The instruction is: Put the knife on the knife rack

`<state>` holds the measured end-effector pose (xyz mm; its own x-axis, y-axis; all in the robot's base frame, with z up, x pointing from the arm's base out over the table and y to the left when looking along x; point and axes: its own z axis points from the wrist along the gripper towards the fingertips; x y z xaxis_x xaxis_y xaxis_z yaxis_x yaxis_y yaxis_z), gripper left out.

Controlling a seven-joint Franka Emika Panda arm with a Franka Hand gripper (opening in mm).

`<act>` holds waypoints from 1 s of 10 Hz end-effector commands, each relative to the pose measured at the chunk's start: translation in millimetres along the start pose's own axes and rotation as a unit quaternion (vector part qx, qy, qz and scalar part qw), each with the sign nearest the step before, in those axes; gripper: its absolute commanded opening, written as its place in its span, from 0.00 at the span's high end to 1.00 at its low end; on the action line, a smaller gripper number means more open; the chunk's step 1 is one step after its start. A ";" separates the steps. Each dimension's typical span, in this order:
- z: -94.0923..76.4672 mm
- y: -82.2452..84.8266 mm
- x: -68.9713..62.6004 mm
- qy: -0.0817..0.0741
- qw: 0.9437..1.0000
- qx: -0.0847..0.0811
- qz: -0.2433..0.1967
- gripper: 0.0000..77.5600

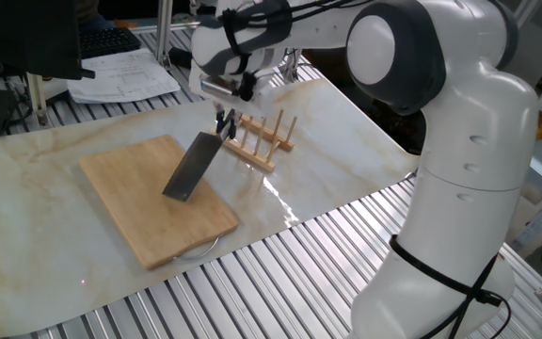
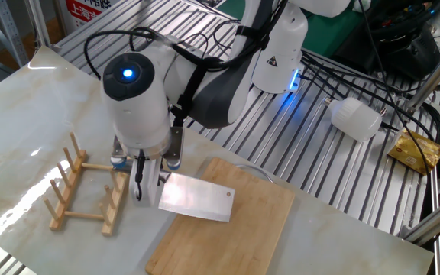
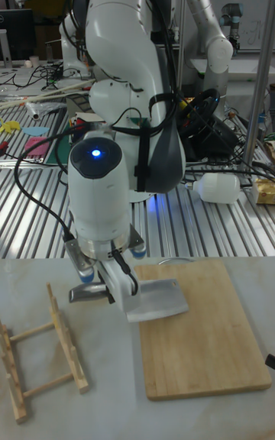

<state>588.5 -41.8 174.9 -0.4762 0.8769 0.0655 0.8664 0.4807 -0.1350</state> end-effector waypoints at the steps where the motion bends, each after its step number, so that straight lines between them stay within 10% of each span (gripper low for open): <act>1: -10.0 4.2 -5.3 0.003 1.000 0.008 -0.006 0.98; 10: -26.9 9.1 -20.8 -0.005 0.999 0.034 -0.016 0.98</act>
<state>607.7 -53.3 194.6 -0.4989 0.8639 0.0690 0.8417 0.5020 -0.1988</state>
